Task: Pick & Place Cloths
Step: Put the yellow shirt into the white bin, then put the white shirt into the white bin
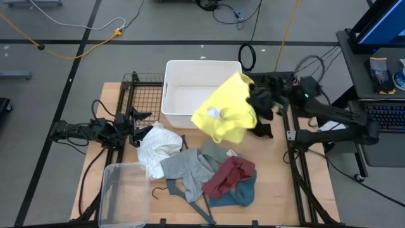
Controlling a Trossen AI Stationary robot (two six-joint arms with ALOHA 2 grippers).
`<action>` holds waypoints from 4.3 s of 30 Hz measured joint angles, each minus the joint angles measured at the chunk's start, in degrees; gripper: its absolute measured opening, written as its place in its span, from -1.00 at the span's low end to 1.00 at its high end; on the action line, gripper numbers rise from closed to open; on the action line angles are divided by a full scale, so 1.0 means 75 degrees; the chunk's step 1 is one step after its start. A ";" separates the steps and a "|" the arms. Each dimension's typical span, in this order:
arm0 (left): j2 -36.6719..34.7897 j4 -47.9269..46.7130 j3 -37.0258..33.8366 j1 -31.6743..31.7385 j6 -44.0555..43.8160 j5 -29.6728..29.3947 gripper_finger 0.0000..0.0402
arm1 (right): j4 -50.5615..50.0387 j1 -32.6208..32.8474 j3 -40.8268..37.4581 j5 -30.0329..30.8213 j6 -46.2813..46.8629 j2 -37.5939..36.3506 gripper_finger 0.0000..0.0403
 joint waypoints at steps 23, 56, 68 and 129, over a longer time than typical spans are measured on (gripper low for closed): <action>0.0003 -0.0003 0.0000 0.0001 -0.0012 0.0012 0.61 | -0.1216 -0.2317 0.3803 -0.2074 -0.2344 0.4493 -0.91; 0.0003 -0.0003 0.0000 0.0000 0.0032 0.0017 0.61 | -0.7354 -0.1641 0.3800 0.2417 -0.5752 0.5660 -0.91; 0.0002 0.0002 0.0000 0.0000 0.0014 0.0017 0.61 | -0.7769 -0.1417 0.3794 0.3356 -0.6054 0.6082 -0.86; 0.0002 0.0608 0.0000 0.0003 -0.1274 0.0038 0.61 | -0.6837 -0.1040 0.3071 0.4085 -0.7164 0.3010 0.08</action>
